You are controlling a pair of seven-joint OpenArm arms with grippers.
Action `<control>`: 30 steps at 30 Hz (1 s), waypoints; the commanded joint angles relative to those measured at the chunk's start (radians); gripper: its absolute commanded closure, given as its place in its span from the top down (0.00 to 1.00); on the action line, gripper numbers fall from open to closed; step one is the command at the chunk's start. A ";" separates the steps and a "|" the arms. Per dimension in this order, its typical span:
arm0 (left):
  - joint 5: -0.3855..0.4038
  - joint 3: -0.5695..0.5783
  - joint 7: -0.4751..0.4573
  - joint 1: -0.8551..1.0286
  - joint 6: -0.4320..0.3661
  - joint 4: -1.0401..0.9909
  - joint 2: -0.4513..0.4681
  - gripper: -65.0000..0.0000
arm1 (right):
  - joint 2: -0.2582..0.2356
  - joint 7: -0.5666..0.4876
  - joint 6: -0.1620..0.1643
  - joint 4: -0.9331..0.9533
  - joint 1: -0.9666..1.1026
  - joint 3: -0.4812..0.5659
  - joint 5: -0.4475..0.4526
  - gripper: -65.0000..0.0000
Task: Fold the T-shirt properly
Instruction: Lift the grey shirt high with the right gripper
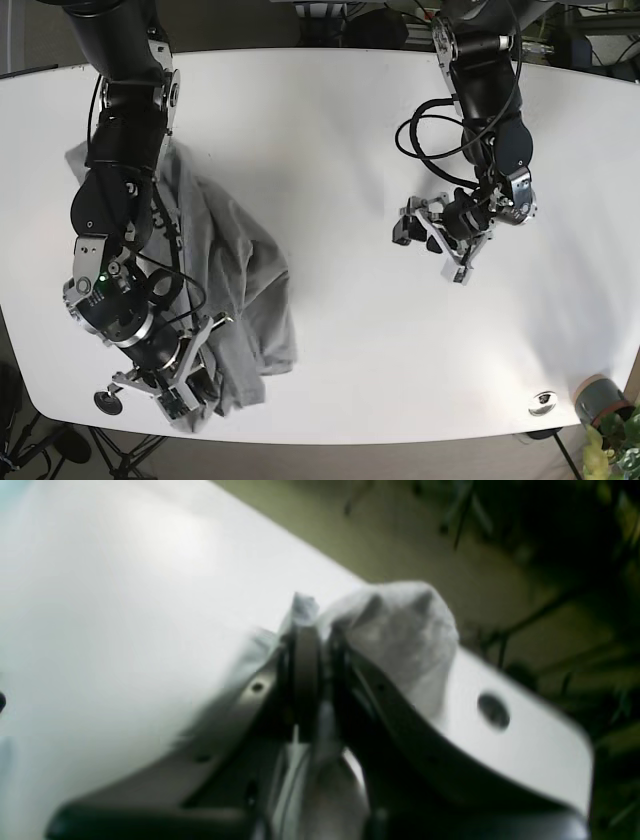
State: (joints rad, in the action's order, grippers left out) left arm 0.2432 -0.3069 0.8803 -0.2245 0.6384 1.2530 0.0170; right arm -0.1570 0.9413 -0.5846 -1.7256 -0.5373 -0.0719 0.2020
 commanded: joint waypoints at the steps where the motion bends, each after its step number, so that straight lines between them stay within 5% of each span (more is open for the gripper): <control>1: 0.025 0.002 -0.022 -0.002 0.005 0.120 -0.022 0.62 | -0.010 -0.029 0.005 -0.064 -0.045 0.033 0.004 0.00; 10: 0.020 0.001 -0.023 0.090 0.001 0.377 -0.025 0.62 | -0.008 -0.028 0.005 -0.205 -0.096 0.142 0.004 0.00; 21: 0.017 -0.001 -0.031 0.132 -0.033 0.405 -0.002 0.62 | -0.013 0.003 0.004 -0.216 -0.240 0.143 0.014 0.00; 30: 0.018 -0.001 -0.117 0.109 -0.116 0.408 -0.005 0.63 | -0.013 0.098 -0.070 -0.219 -0.439 0.142 0.011 0.00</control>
State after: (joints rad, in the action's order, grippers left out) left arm 0.2470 -0.3065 0.8013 -0.0872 0.5365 1.6379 0.0082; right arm -0.1661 1.0576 -0.6559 -1.9297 -0.9096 0.0772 0.2073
